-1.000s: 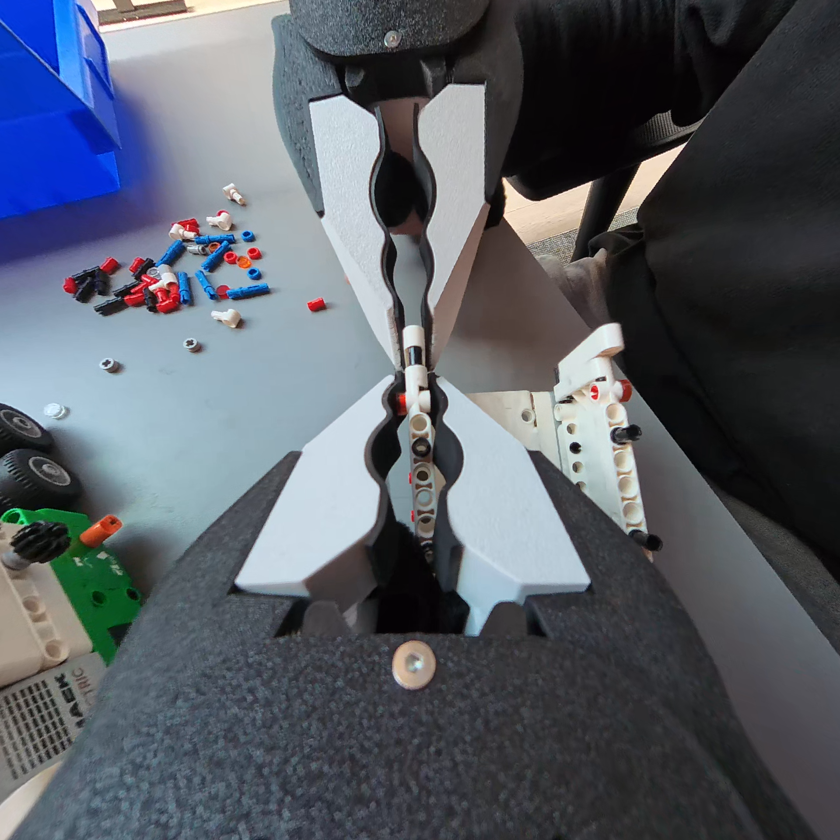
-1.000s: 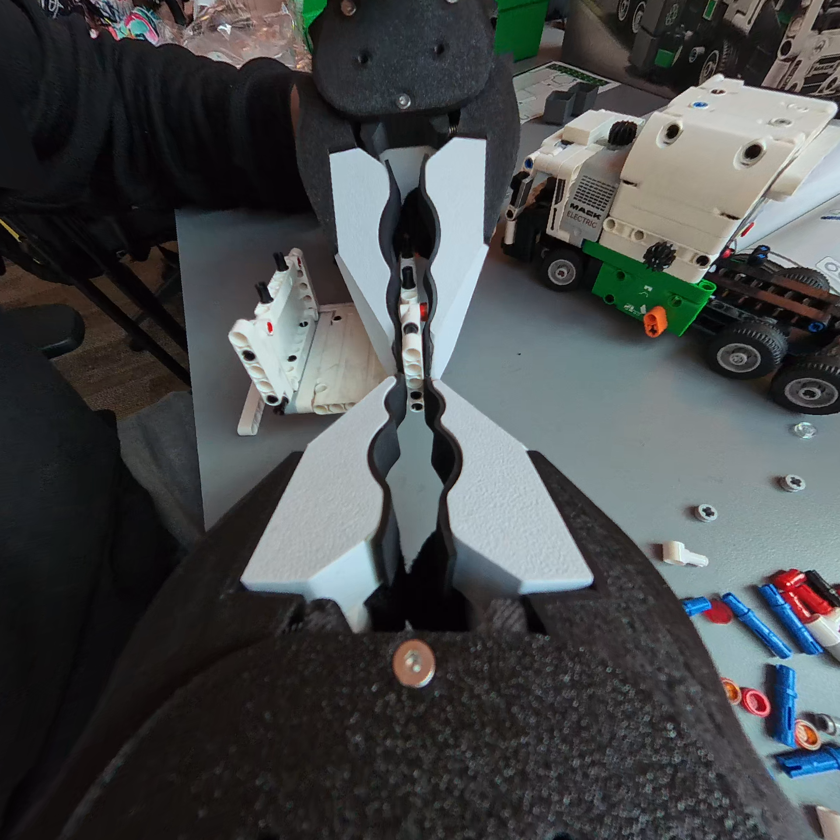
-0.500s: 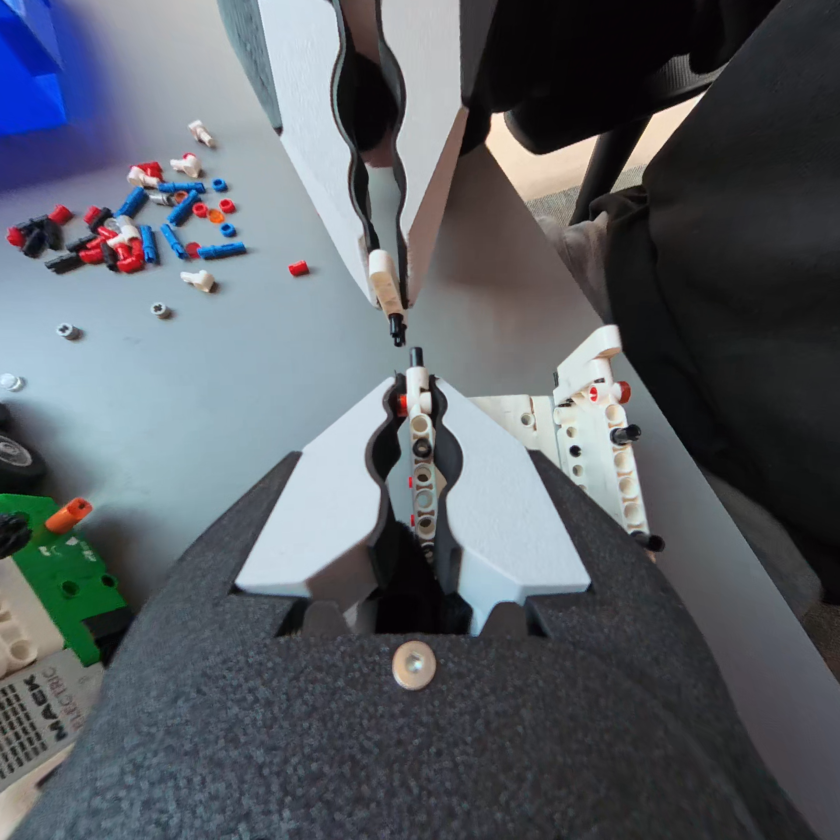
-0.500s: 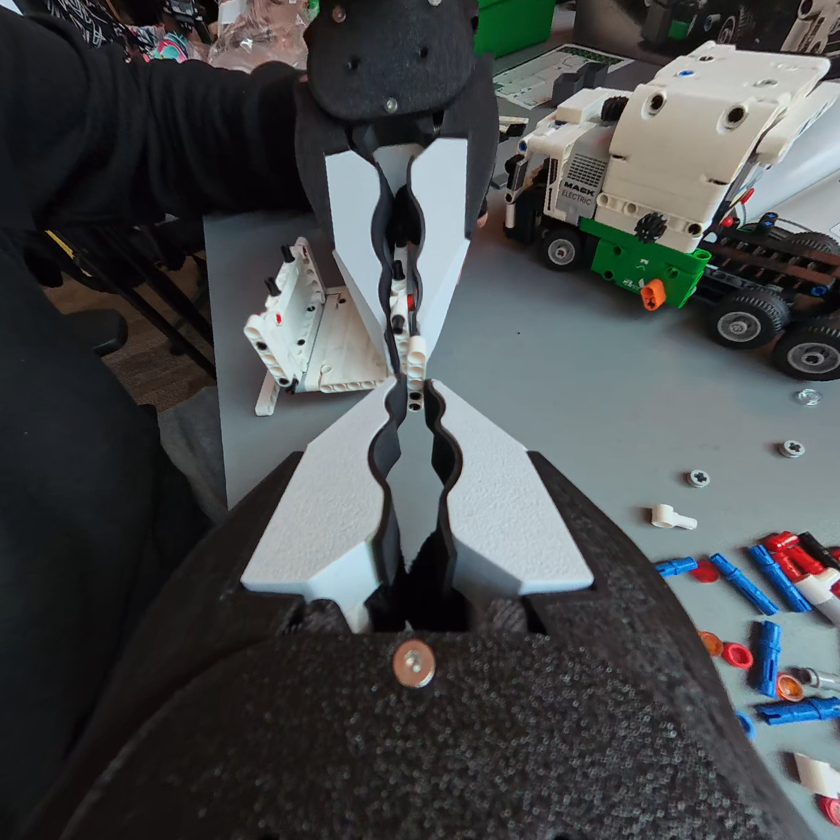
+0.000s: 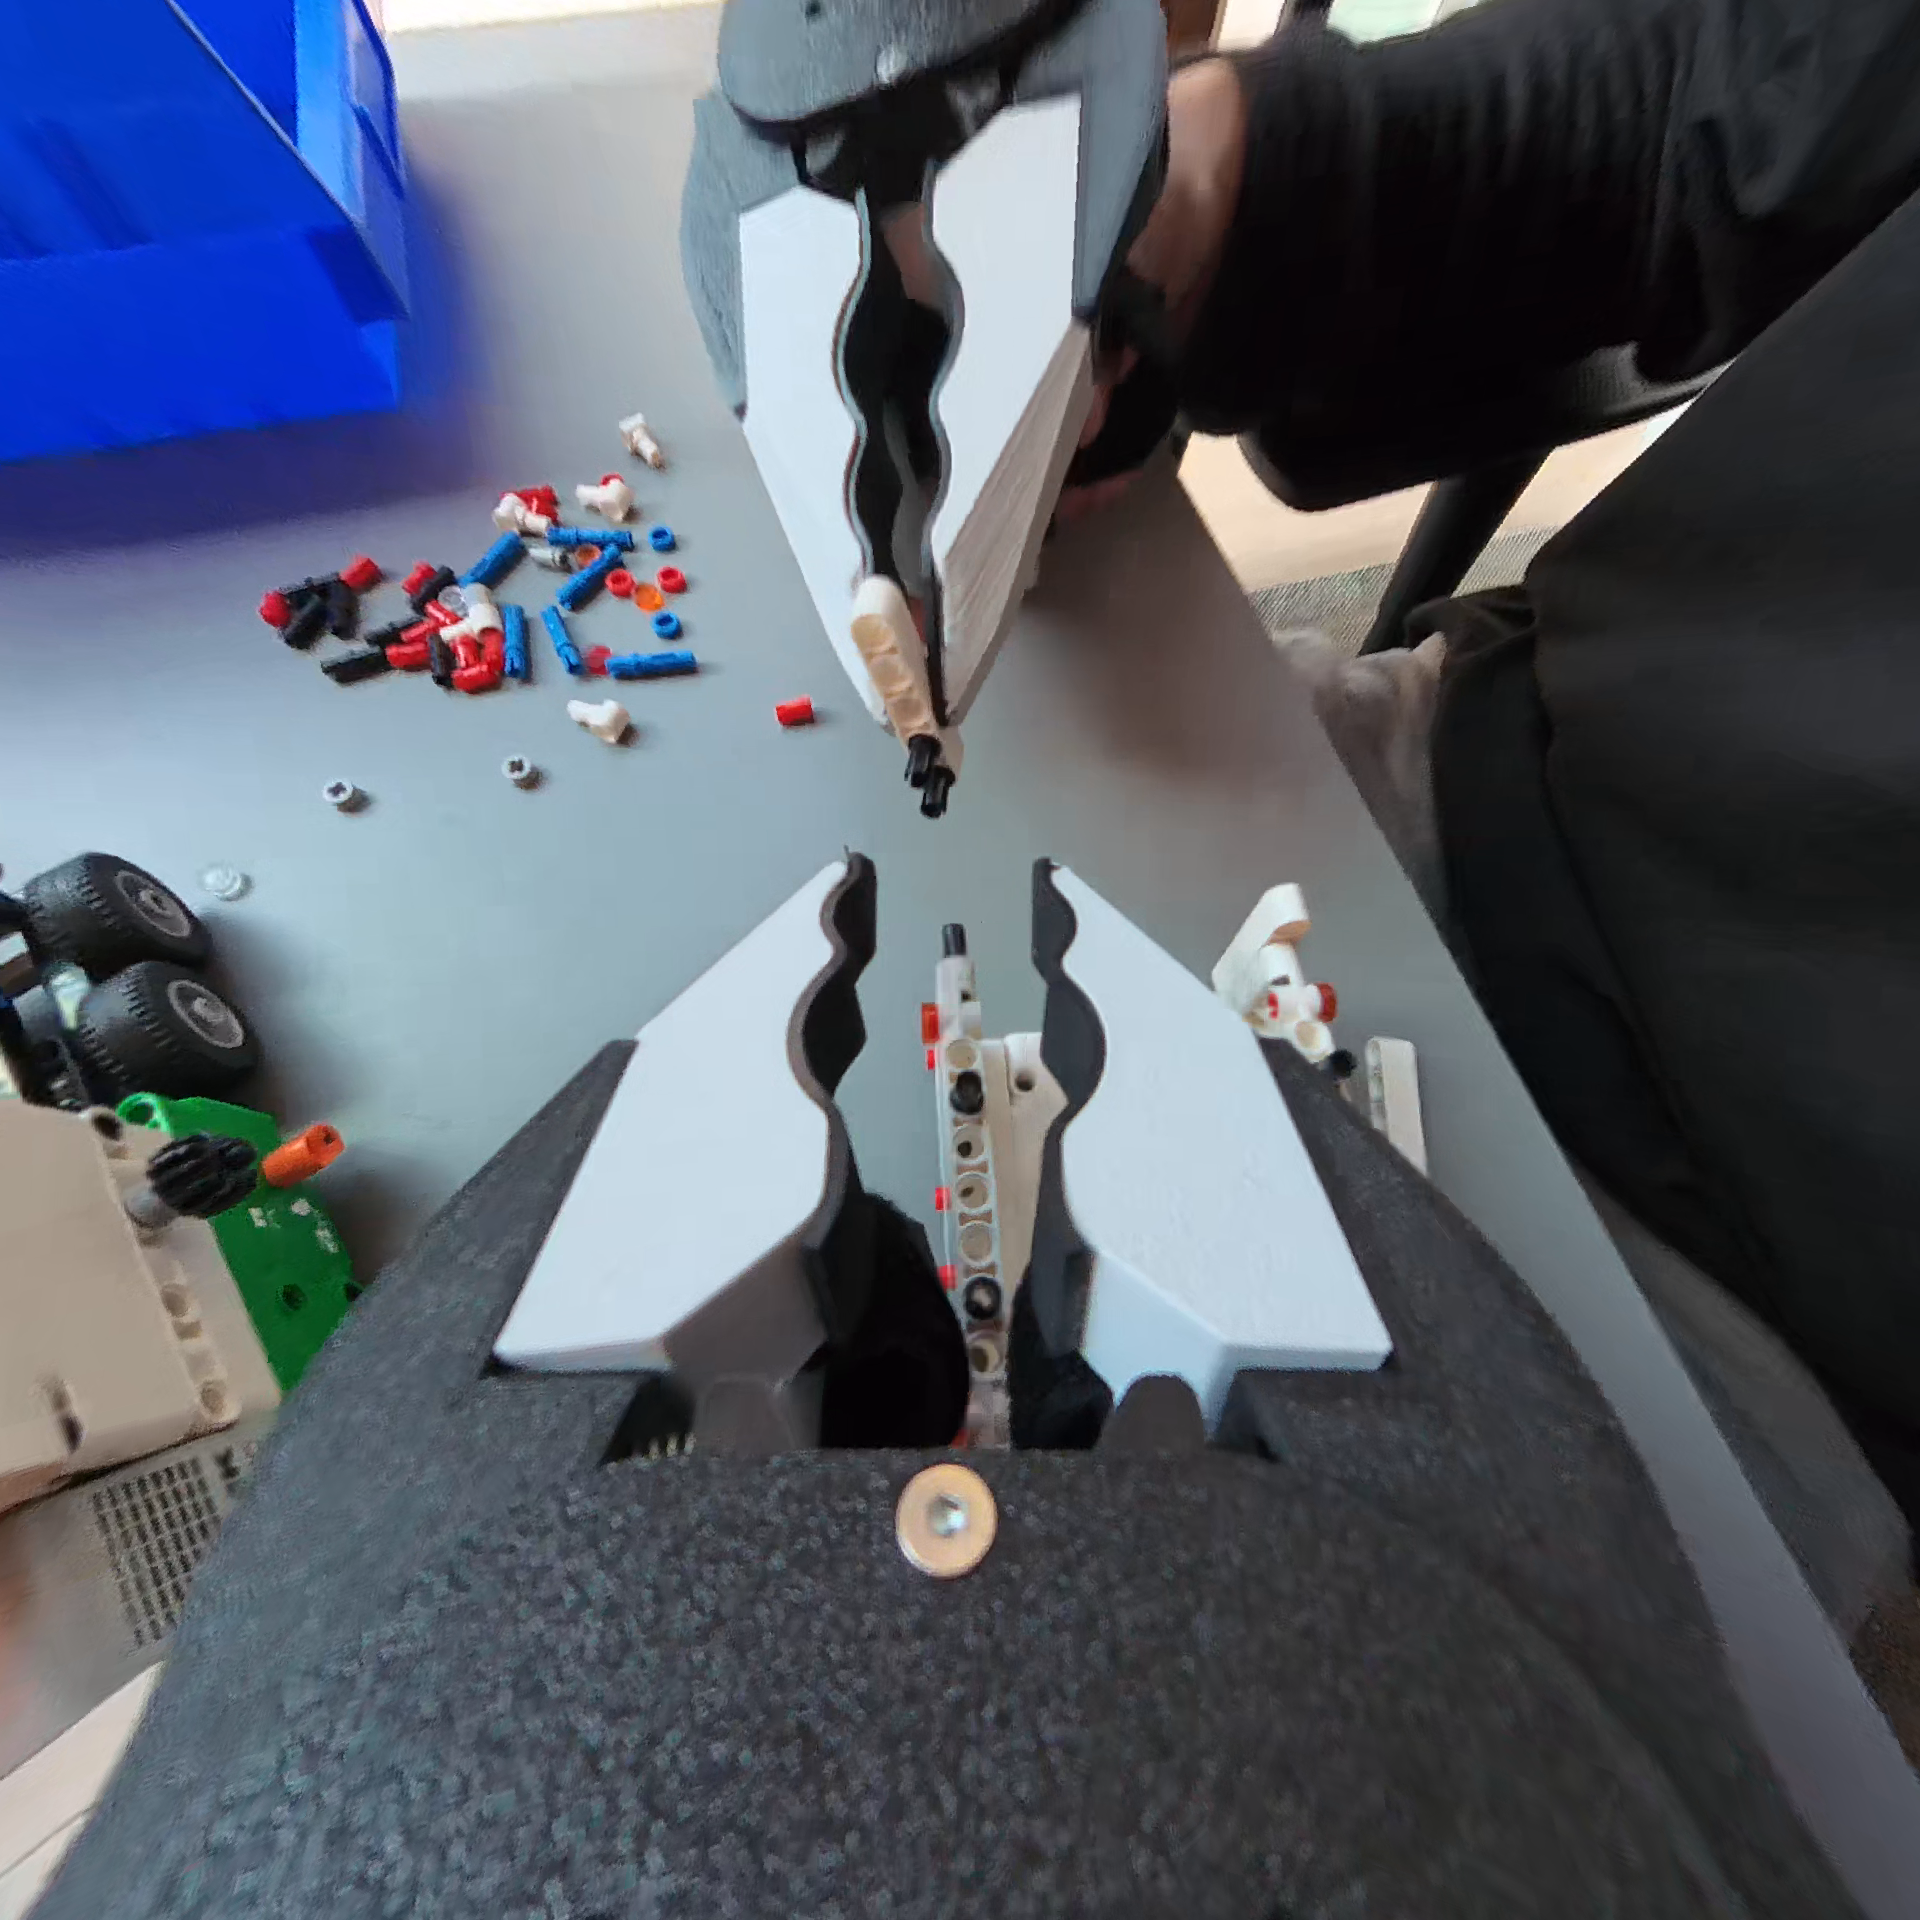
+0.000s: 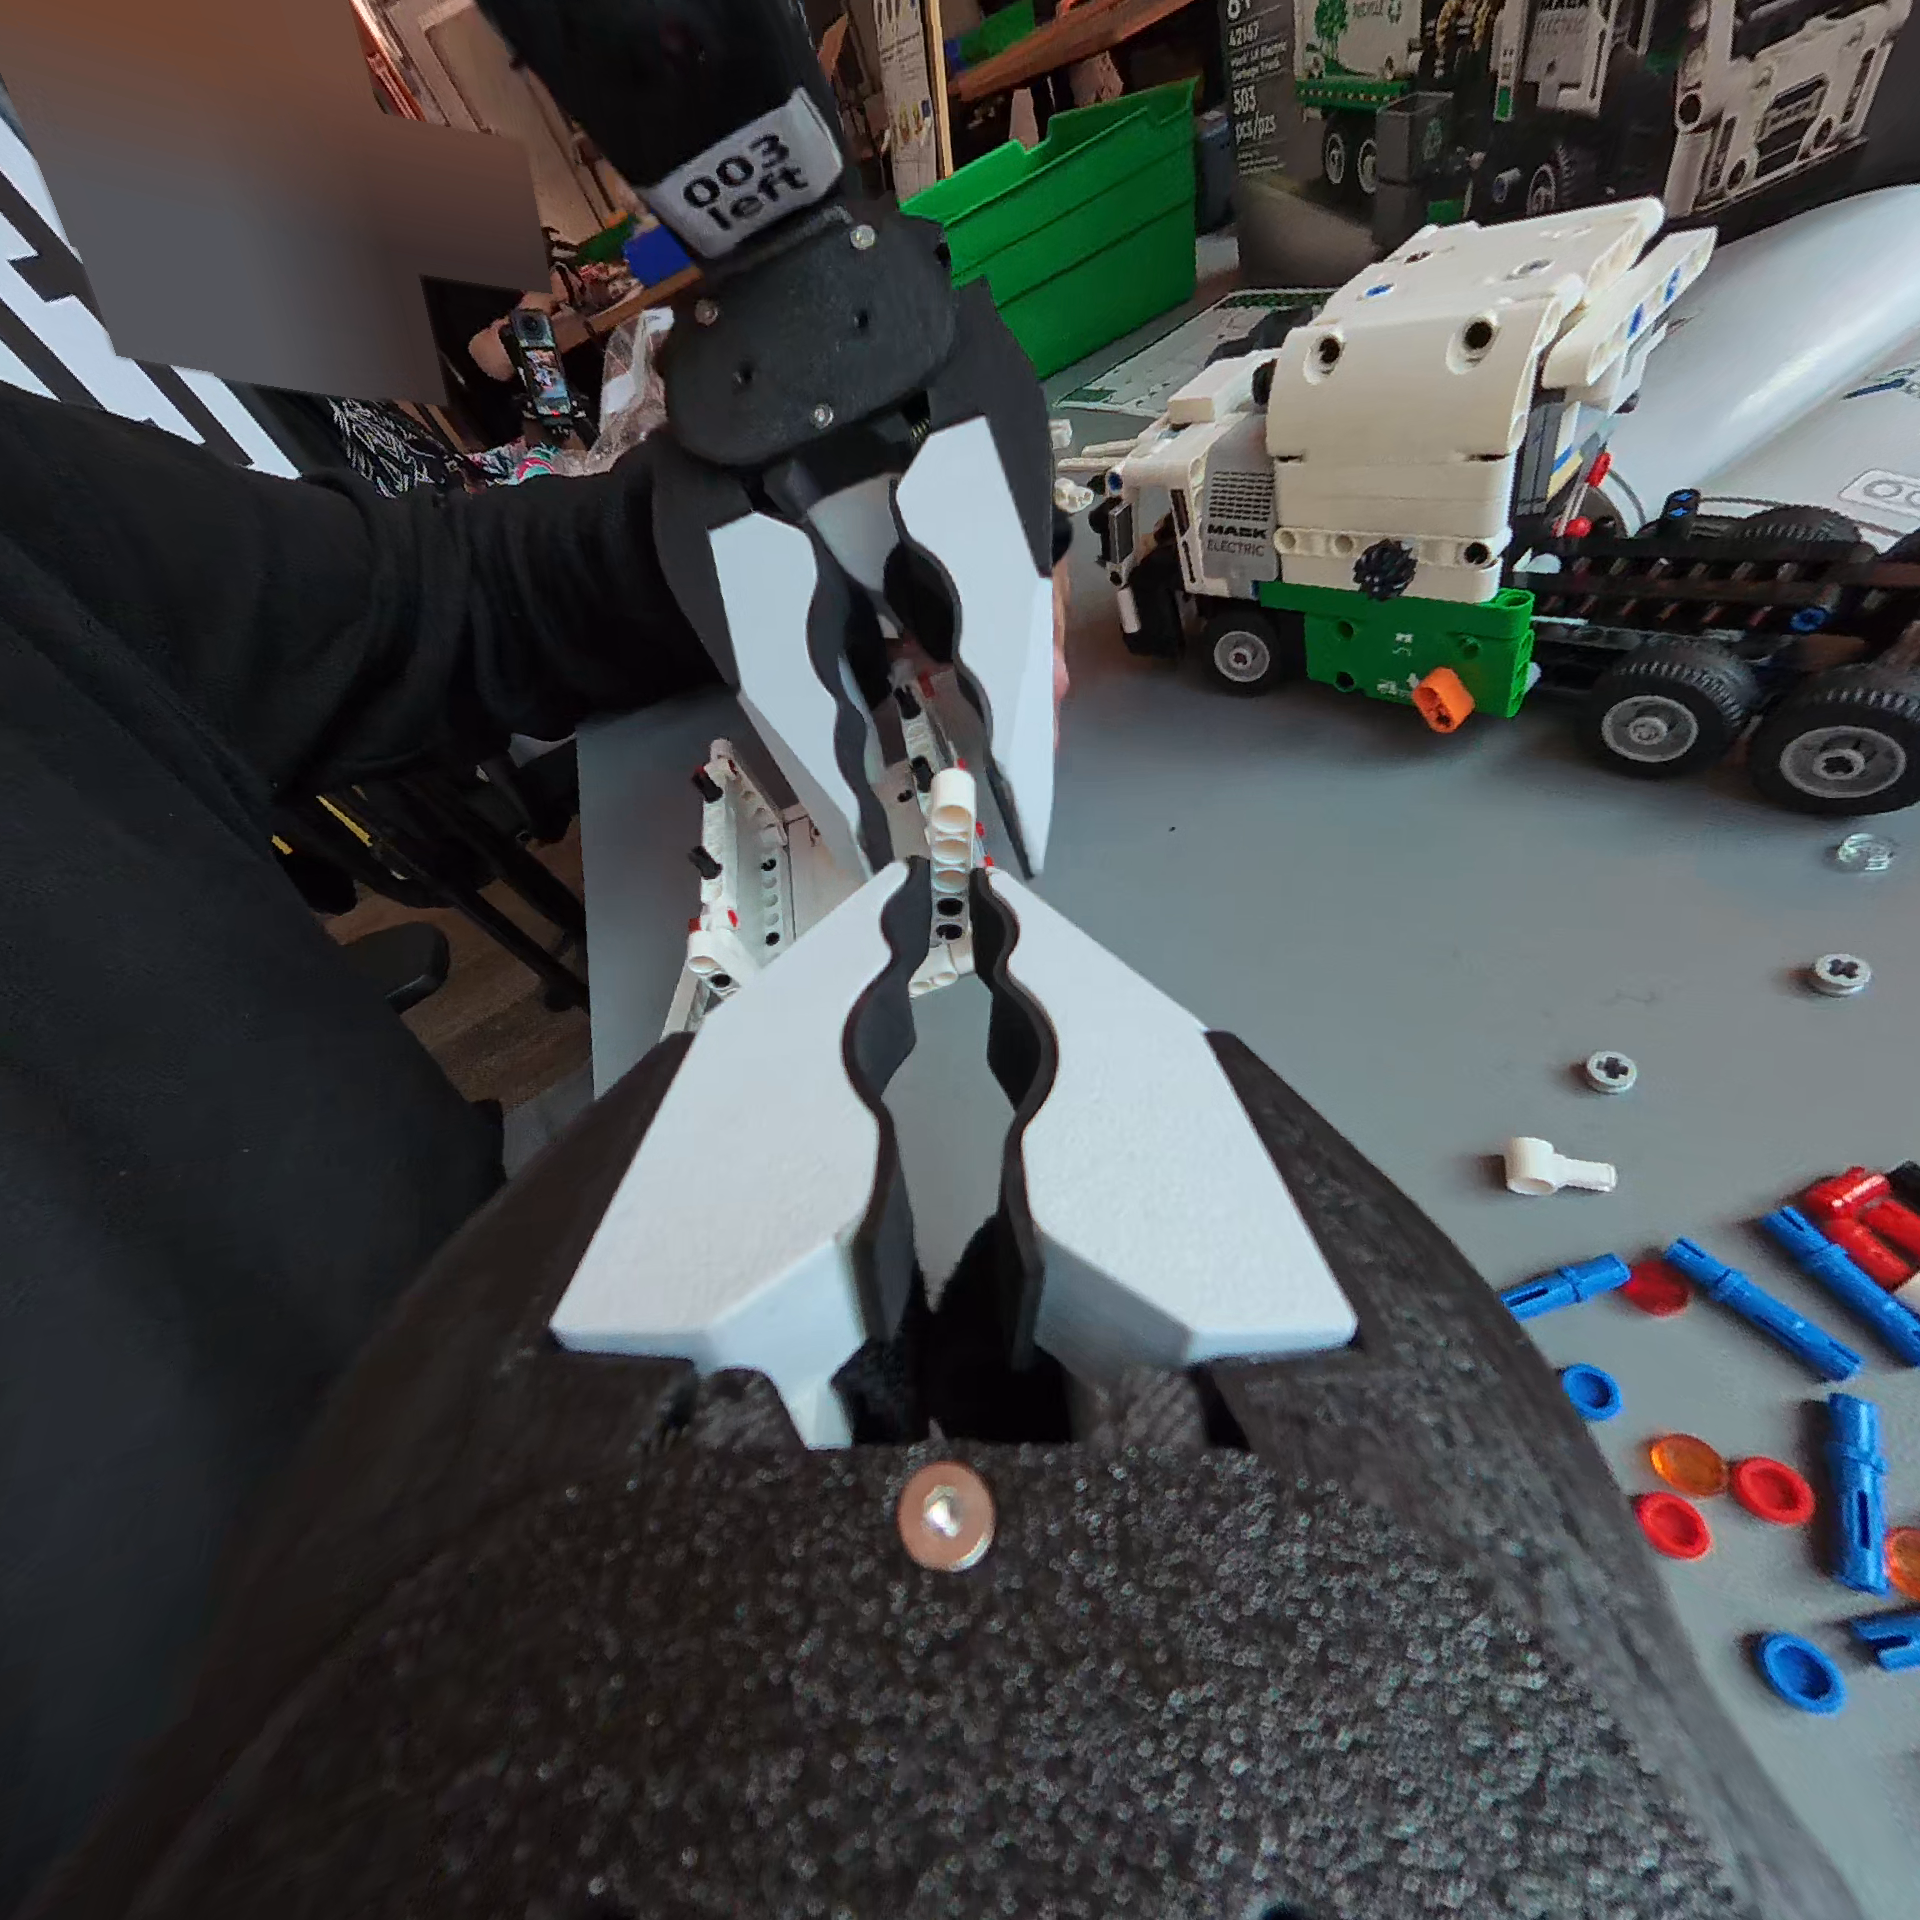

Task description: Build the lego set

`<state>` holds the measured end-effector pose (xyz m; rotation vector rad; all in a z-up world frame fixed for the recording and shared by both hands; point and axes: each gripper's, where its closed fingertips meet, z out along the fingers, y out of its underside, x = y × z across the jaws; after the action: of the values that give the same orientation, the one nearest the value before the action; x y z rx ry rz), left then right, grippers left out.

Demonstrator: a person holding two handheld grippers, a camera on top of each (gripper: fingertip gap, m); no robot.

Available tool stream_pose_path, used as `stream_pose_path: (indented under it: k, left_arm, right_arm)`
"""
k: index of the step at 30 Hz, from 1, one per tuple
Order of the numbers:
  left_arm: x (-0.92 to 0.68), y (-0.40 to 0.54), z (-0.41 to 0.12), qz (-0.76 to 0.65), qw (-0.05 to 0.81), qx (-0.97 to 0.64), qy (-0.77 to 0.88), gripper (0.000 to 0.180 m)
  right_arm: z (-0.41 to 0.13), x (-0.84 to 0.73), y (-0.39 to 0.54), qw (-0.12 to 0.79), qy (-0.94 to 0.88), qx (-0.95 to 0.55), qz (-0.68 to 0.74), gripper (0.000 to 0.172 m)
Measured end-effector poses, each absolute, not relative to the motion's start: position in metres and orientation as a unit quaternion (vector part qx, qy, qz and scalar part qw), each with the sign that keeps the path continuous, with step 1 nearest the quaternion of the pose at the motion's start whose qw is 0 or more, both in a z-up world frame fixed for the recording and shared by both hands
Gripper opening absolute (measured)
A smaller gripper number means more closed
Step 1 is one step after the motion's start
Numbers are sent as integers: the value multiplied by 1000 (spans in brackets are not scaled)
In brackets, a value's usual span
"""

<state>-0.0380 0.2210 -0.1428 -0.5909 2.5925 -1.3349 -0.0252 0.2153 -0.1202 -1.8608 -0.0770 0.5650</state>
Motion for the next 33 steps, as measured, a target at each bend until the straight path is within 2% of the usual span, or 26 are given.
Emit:
stream_pose_path:
  k: [1,6,9,11,18,27,33]
  left_arm:
    - [-39,219,-134,-464,79,-199,860,26]
    - [-41,213,-118,-490,87,-190,846,5]
    - [-47,208,-113,-506,78,-179,840,9]
    - [-47,208,-113,-503,83,-178,842,4]
    - [-47,208,-106,-516,93,-169,835,3]
    - [-45,213,-105,-527,87,-171,828,2]
    - [-47,217,-122,-469,97,-171,861,2]
  right_arm:
    - [-119,-26,215,567,-40,-789,231,6]
    - [-105,-36,215,586,-73,-777,217,6]
    - [-100,-40,215,591,-77,-771,223,6]
    - [-100,-42,215,592,-80,-770,224,6]
    - [-94,-43,214,609,-86,-759,214,6]
    - [-100,-40,210,581,-93,-785,193,6]
    - [-120,-40,213,537,-89,-819,181,8]
